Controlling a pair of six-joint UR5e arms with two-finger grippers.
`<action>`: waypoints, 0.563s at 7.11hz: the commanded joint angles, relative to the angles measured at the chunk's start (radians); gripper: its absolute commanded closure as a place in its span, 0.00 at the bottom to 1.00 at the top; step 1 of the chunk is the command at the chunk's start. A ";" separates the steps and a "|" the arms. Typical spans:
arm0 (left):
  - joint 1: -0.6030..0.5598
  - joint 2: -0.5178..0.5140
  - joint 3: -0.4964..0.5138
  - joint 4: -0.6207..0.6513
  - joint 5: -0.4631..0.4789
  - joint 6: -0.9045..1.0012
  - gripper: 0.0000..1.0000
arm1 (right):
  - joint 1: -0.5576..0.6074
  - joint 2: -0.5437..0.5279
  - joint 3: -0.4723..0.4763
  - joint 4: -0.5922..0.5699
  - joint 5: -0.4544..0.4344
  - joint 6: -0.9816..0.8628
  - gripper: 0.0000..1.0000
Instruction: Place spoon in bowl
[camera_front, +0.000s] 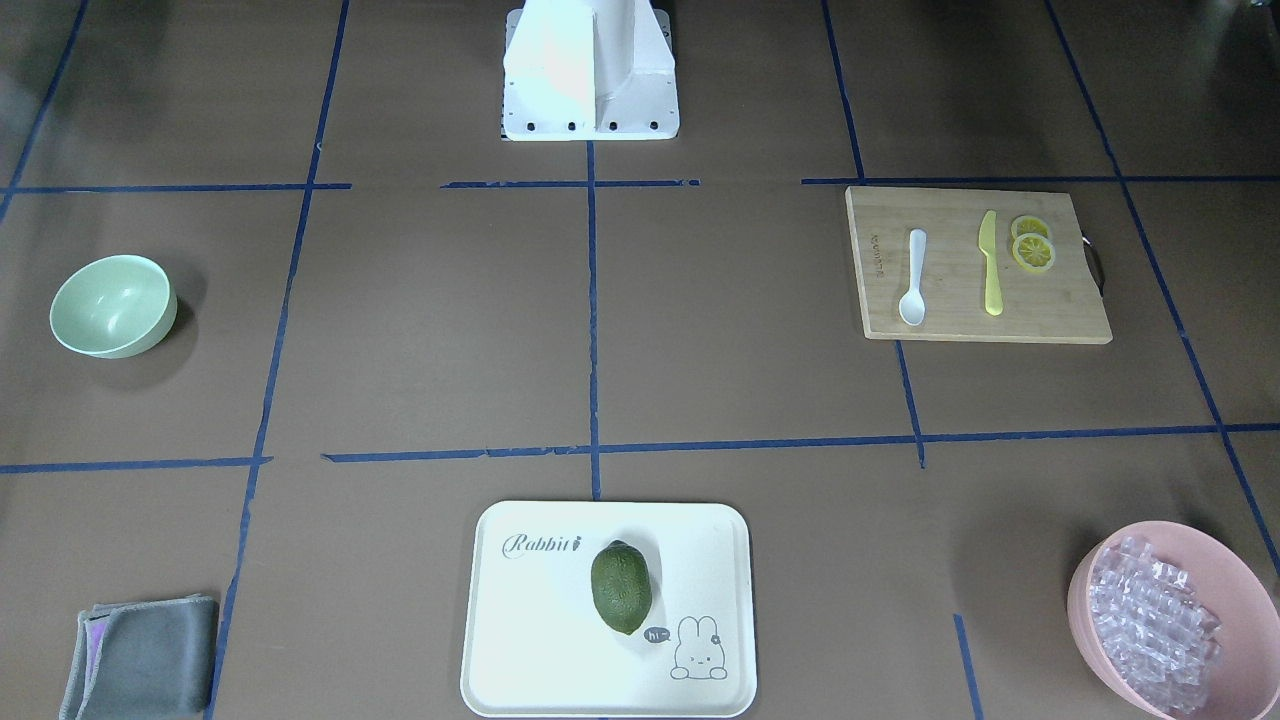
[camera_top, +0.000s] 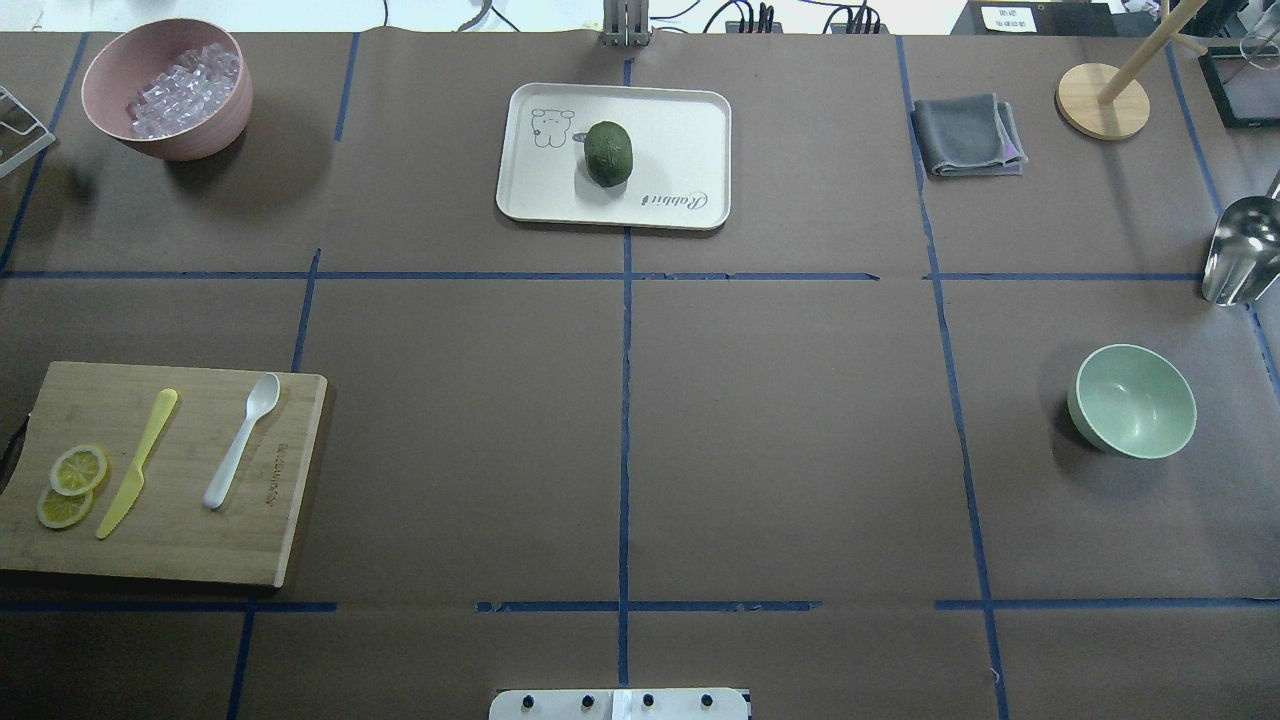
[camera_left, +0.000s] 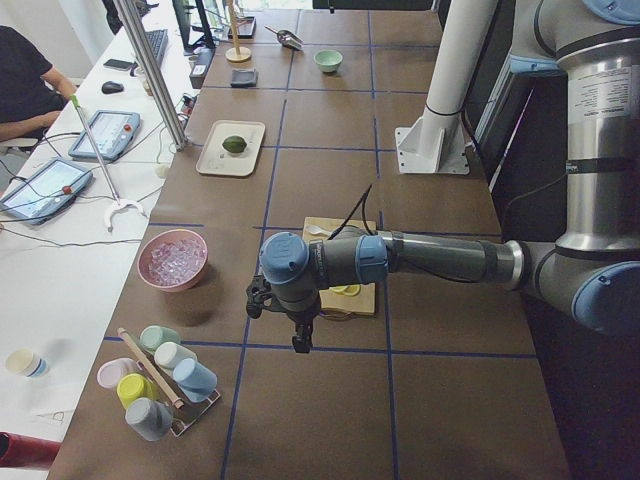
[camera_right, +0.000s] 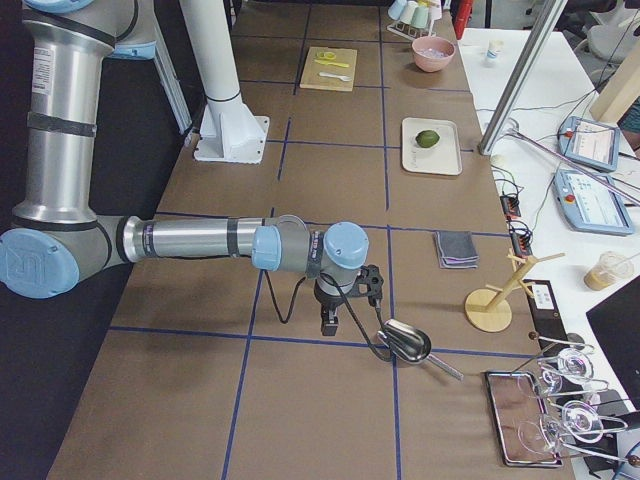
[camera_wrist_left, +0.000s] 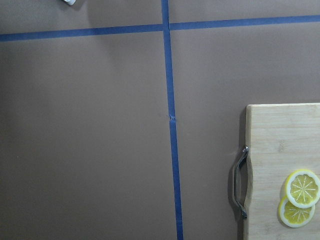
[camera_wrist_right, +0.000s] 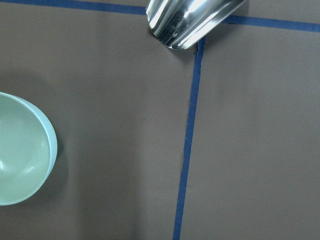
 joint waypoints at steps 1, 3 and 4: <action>-0.001 0.011 -0.012 -0.011 -0.006 0.000 0.00 | -0.001 0.012 -0.013 -0.001 0.006 0.001 0.00; 0.008 -0.001 -0.018 0.005 0.003 -0.002 0.00 | -0.001 0.015 -0.007 0.001 0.040 -0.002 0.00; 0.007 0.008 -0.021 0.005 0.005 -0.002 0.00 | -0.001 0.024 -0.003 0.002 0.038 -0.001 0.00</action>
